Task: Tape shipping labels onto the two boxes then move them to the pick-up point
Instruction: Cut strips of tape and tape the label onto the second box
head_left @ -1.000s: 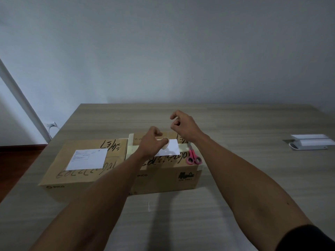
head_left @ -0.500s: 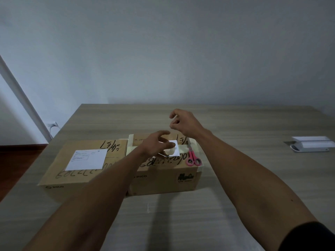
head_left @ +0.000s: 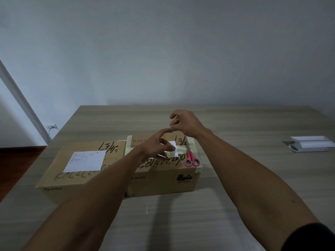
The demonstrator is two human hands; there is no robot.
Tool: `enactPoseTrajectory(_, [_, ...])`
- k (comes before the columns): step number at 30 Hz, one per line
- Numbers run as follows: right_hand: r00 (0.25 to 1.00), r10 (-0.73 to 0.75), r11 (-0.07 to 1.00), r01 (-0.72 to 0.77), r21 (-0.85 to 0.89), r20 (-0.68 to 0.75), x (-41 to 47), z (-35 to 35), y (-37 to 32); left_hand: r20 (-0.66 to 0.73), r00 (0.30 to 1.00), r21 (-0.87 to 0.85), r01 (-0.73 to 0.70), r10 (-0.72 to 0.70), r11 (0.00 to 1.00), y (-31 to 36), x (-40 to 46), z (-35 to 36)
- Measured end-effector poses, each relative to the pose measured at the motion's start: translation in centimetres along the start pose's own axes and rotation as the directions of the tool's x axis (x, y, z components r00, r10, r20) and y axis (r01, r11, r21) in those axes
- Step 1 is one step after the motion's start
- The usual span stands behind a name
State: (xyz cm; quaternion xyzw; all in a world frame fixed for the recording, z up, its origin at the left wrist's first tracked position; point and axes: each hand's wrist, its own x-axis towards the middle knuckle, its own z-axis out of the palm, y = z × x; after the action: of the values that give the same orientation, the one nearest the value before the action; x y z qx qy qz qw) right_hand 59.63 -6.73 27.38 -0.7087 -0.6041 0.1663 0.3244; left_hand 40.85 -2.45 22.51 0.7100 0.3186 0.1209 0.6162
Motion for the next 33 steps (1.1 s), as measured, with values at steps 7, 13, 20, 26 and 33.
enactPoseTrajectory(7, [0.944,0.298,0.939,-0.264,0.22,-0.14,-0.8,1.0,2.0,-0.051,0.999,-0.047,-0.002,0.0,0.999,-1.3,-0.2,-0.2])
enactPoseTrajectory(13, [0.856,0.516,0.827,-0.503,-0.251,-0.015,-3.4,2.4,4.5,-0.215,0.976,-0.182,-0.015,-0.025,0.983,-2.4,0.1,-0.1])
enactPoseTrajectory(20, [0.755,0.655,0.722,-0.613,-0.321,0.034,-6.5,4.0,5.0,-0.219,0.973,-0.415,-0.028,-0.07,0.909,-2.2,0.5,1.1])
enactPoseTrajectory(26, [0.723,0.687,0.687,-0.68,-0.255,-0.077,-7.3,5.4,5.3,-0.155,0.986,-0.458,-0.018,-0.06,0.889,-3.1,0.4,0.9])
enactPoseTrajectory(33, [0.766,0.616,0.714,-0.641,-0.281,-0.182,-7.2,5.1,5.6,-0.133,0.989,-0.328,0.015,-0.062,0.945,-2.6,-1.1,-0.1])
